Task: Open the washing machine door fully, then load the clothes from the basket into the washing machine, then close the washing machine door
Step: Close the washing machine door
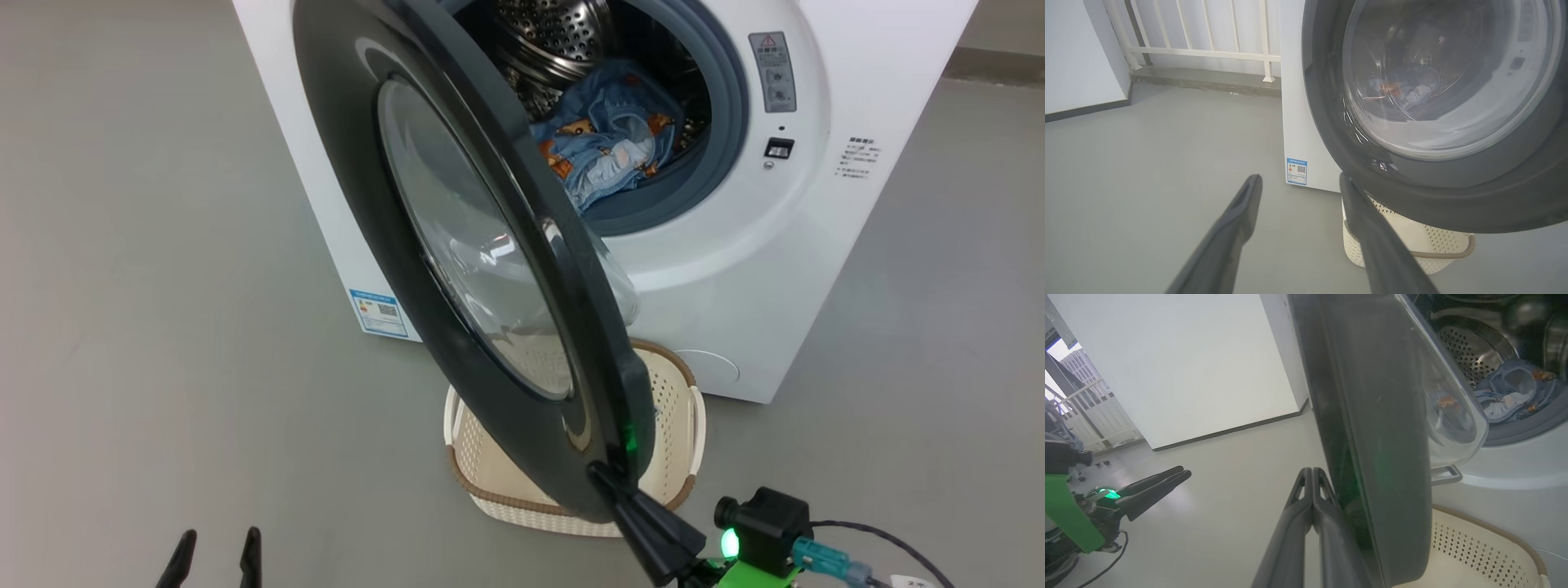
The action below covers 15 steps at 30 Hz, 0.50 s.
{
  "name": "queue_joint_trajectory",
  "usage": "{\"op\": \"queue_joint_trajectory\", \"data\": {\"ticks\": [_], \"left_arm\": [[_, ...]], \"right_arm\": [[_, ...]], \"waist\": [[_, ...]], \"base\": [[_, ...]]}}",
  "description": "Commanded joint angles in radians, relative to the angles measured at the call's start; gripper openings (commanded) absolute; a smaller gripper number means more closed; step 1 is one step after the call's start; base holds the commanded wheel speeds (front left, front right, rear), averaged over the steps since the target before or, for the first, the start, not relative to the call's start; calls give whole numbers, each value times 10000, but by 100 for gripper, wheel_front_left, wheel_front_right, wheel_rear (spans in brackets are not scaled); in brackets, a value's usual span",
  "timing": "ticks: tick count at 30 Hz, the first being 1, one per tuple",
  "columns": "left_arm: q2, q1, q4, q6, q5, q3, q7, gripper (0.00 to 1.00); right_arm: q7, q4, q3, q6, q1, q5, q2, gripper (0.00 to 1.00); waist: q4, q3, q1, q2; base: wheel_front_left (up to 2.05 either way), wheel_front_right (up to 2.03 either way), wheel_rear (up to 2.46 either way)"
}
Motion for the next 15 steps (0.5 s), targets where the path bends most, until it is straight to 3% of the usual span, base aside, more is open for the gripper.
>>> {"op": "queue_joint_trajectory", "data": {"ticks": [1, 15], "left_arm": [[132, -533, -215, 8, -7, 284, -105, 100], [215, -873, -336, 8, -38, 48, -105, 100]], "right_arm": [[-80, -179, -128, 39, -394, -98, 22, 0], [-80, -26, -1662, 39, -903, -278, -30, 0]], "waist": [[-62, 72, -1, -1], [-308, 530, -1, -1]], "base": [[0, 0, 0], [0, 0, 0]]}}
